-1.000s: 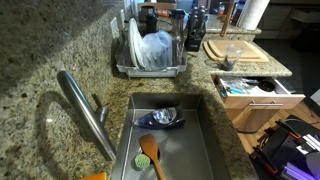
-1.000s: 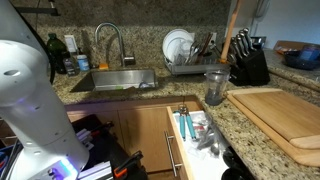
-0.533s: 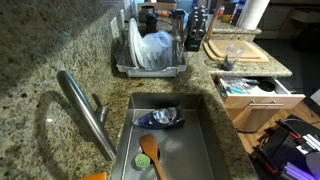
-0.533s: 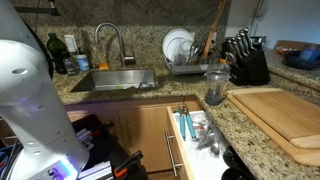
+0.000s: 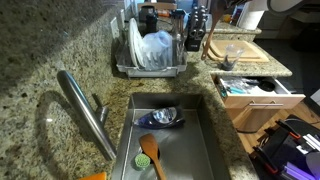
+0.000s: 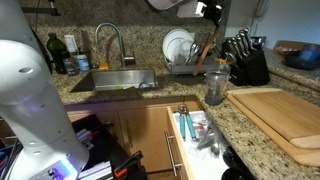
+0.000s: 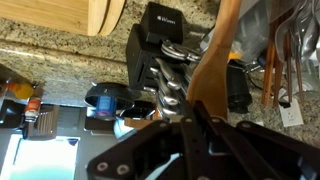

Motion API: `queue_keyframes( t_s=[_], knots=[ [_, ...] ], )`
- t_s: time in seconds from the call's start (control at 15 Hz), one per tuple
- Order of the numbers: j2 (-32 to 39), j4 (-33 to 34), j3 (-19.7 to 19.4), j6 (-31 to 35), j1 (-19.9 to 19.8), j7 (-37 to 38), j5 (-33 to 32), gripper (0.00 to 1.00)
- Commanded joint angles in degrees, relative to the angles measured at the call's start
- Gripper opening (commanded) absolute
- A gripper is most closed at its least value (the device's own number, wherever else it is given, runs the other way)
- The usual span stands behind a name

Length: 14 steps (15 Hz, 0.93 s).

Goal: Take the wooden spoon out of the cup and set it on the sink countertop

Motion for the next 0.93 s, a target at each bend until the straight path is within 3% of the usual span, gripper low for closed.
queue_keyframes(
  t_s=[0.0, 0.13, 0.4, 0.6, 0.73, 0.87],
  knots=[
    [0.4, -0.2, -0.2, -5.4, 0.1, -1.6, 1.8, 0.02],
    [0.3, 0.0, 0.1, -11.4, 0.6, -2.6, 4.4, 0.02],
    [0.7, 1.8, 3.2, -27.6, 0.3, -9.4, 17.1, 0.02],
    [1.3, 4.6, 3.9, -39.1, 0.2, -10.8, 22.4, 0.02],
    [1.8, 6.2, 4.0, -43.6, -0.2, -9.7, 22.7, 0.02],
    [1.9, 6.0, 3.9, -40.7, -0.5, -9.1, 19.5, 0.02]
  ],
)
